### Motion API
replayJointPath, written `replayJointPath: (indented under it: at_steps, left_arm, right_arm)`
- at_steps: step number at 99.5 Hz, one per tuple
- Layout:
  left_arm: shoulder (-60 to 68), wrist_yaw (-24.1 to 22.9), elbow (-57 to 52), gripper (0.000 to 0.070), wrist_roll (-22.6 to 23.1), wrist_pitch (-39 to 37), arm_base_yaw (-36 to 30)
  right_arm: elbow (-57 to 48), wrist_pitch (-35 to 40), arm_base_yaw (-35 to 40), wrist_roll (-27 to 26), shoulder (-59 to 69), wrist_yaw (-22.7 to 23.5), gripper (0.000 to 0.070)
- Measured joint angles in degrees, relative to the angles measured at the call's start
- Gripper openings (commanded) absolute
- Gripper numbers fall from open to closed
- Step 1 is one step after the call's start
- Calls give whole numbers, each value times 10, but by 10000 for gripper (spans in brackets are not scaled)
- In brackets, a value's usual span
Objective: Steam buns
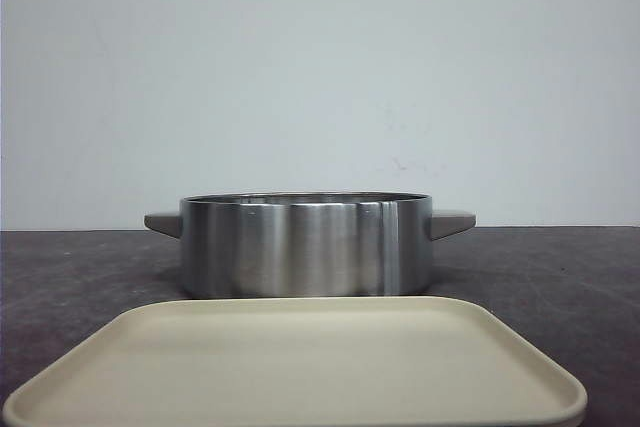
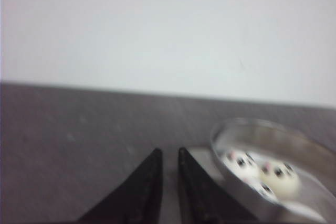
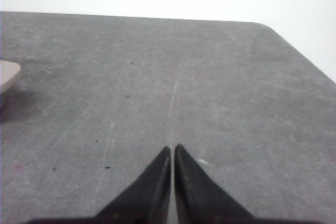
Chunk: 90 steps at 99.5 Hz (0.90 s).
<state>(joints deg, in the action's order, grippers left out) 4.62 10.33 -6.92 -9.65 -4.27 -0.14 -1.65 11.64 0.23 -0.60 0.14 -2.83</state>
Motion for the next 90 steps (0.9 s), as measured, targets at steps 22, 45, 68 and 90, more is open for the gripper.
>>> replayJointPath:
  at_steps: [22, 45, 68, 90]
  left_arm:
    - [-43, -63, 50, 15, 0, 3, 29]
    - [-43, -77, 51, 15, 31, 48, 32]
    - [-43, -90, 51, 16, 59, 107, 32]
    - [-43, -90, 51, 15, 88, 148, 32]
  right_arm:
    - [0, 0, 0, 0, 0, 0, 4]
    - [0, 0, 0, 0, 0, 0, 4]
    - [0, 0, 0, 0, 0, 0, 4]
    - [0, 0, 0, 0, 0, 0, 4]
